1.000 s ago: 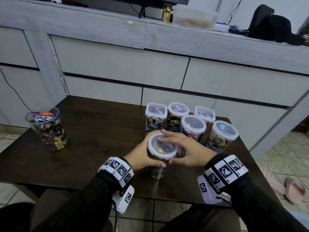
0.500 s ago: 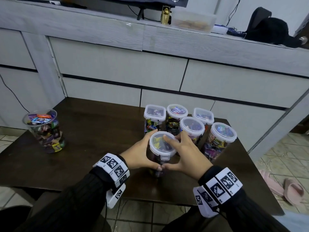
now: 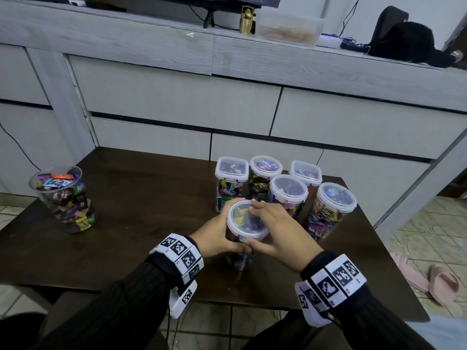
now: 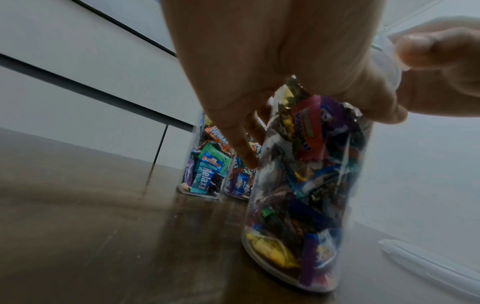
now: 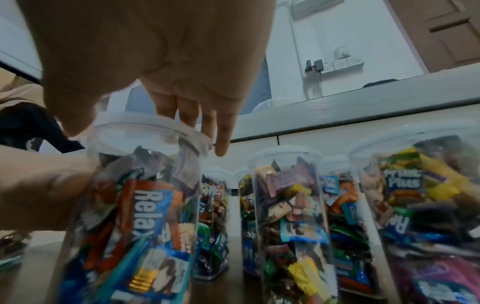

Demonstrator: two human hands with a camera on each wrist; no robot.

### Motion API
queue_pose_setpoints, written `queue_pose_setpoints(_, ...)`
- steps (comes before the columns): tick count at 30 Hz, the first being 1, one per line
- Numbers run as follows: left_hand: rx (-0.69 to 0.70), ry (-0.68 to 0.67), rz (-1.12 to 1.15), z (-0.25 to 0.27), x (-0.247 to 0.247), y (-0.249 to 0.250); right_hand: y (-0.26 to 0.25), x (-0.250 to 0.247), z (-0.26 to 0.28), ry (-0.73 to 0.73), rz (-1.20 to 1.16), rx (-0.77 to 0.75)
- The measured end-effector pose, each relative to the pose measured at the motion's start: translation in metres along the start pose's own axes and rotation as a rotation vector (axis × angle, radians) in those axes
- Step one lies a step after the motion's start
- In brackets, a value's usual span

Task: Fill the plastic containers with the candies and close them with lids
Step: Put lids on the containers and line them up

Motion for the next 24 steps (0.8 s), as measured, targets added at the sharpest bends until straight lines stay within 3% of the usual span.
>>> queue_pose_setpoints(5, -0.046, -0.032, -0.043, 0.001, -0.005, -0.004, -0.004, 0.000, -0.004, 0.044, 0.074, -0.015)
queue_pose_setpoints(10, -0.153, -0.117, -0.126, -0.001, -0.024, -0.006, 0.012, -0.017, -0.004, -0.104, -0.059, -0.031)
queue_pose_setpoints(13, -0.177, -0.093, -0.118, 0.002, -0.040, -0.006, 0.024, -0.022, -0.002, -0.174, -0.083, -0.014)
queue_pose_setpoints(19, -0.198, -0.071, 0.014, 0.008, -0.033, -0.002, 0.025, -0.019, 0.001, -0.036, -0.166, -0.017)
queue_pose_setpoints(24, -0.159, -0.027, -0.036, 0.010, -0.010, 0.001, 0.015, -0.003, 0.000, -0.097, -0.221, 0.010)
Point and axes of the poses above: each hand's wrist, its own z-axis away from the middle knuckle, its own x-axis out of the palm, y = z × x, the point moved 4 cm from there along -z, towards the middle knuckle, and after that the axes turned 14 degrees about x, right-handed, at the moved point
